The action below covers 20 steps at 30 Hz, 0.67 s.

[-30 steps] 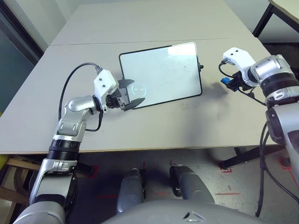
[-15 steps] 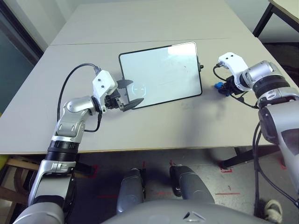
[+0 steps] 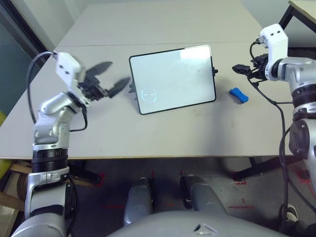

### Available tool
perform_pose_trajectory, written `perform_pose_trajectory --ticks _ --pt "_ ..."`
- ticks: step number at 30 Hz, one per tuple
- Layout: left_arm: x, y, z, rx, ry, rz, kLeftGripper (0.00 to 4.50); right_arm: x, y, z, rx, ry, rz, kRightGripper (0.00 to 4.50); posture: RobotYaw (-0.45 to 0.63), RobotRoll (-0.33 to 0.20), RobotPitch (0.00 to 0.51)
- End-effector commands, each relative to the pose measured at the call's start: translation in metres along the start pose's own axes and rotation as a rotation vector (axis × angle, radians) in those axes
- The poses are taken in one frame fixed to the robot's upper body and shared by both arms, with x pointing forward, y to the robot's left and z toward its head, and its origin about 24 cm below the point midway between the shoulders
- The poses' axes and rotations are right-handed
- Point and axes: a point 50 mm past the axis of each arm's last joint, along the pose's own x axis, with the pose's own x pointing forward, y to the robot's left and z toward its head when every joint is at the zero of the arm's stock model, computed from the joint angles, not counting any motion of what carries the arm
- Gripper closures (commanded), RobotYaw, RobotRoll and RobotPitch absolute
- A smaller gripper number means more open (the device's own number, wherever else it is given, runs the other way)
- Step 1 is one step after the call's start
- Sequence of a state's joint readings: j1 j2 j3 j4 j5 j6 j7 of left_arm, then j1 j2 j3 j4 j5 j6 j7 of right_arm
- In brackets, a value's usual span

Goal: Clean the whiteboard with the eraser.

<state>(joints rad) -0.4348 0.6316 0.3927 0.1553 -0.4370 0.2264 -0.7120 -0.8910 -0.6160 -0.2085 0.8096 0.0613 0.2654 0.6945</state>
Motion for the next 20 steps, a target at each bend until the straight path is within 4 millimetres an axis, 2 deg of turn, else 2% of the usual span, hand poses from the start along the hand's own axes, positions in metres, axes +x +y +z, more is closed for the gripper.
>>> perform_pose_trajectory --ticks 1,5,9,20 --pt "-0.015 0.028 -0.007 -0.045 0.013 0.188 0.00 -0.014 -0.008 -0.002 0.049 -0.169 -0.060 0.03 -0.09 0.000 0.114" --pt "-0.026 0.048 -0.015 -0.074 0.028 0.316 0.00 -0.027 -0.011 -0.020 0.060 -0.215 -0.128 0.03 -0.10 0.000 0.117" --pt "-0.029 0.059 -0.023 -0.087 0.048 0.389 0.00 -0.037 -0.010 -0.037 0.065 -0.266 -0.170 0.03 -0.11 0.000 0.118" --pt "-0.023 0.063 -0.029 -0.097 0.064 0.402 0.00 -0.037 -0.008 -0.046 0.091 -0.312 -0.221 0.03 -0.11 0.000 0.106"
